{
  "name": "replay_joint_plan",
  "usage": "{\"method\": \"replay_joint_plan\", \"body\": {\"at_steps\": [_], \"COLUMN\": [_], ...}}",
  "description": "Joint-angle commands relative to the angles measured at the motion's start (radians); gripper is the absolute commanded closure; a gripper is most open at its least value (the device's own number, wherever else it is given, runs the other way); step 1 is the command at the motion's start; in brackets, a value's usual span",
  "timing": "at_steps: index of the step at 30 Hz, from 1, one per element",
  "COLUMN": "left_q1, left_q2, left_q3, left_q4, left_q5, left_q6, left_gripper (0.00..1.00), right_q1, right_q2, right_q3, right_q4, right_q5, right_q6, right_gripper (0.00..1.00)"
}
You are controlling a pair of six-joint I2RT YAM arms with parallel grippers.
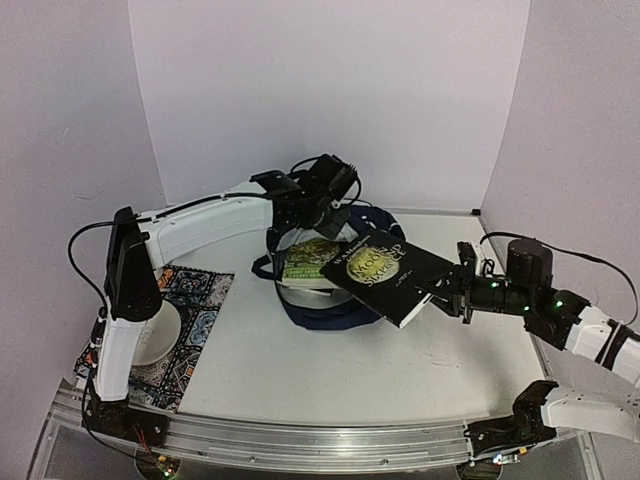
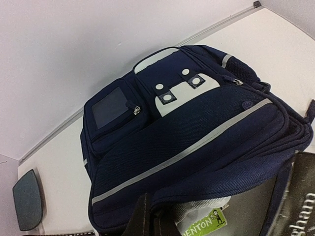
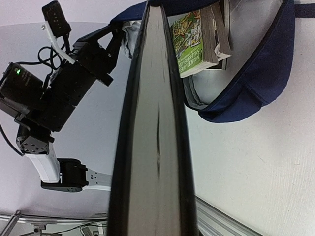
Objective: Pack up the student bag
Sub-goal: Place the book in the largest pocket of the bag.
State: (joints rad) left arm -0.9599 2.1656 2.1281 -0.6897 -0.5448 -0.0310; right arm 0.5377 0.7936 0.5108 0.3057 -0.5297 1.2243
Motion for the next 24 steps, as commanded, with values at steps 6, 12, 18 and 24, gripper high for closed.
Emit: {"method": "replay_joint_plan", "body": {"at_steps": [6,12,18,24], "left_q1": [0.014,0.014,0.012,0.005], "left_q2": [-0.139,-0.190,-0.226,-0.268], "left_q3": [-0.031,-0.052,-0.071,-0.134], "left_q4": [0.090,0.092,0.091,0.094], "left_q5": [0.148,0.189,0.248,0.319], "left_q6": [-0.129,-0.148,-0.164,-0.192], "left_gripper": [1.00,1.00,1.00,1.00], "right_q1": [0.104,0.115,0.120,0.121], "right_q2": [0.259,0.392,0.450,0.479], "right_q3": [0.014,0.066,0.080,0.109], "right_q4": [0.551,0.603,0.645,0.669], "right_q5": [0.044,0.080,0.144,0.214], "right_q6": [0.099,0.110,0.108,0.093], "right_gripper": [1.00,1.00,1.00,1.00]}}
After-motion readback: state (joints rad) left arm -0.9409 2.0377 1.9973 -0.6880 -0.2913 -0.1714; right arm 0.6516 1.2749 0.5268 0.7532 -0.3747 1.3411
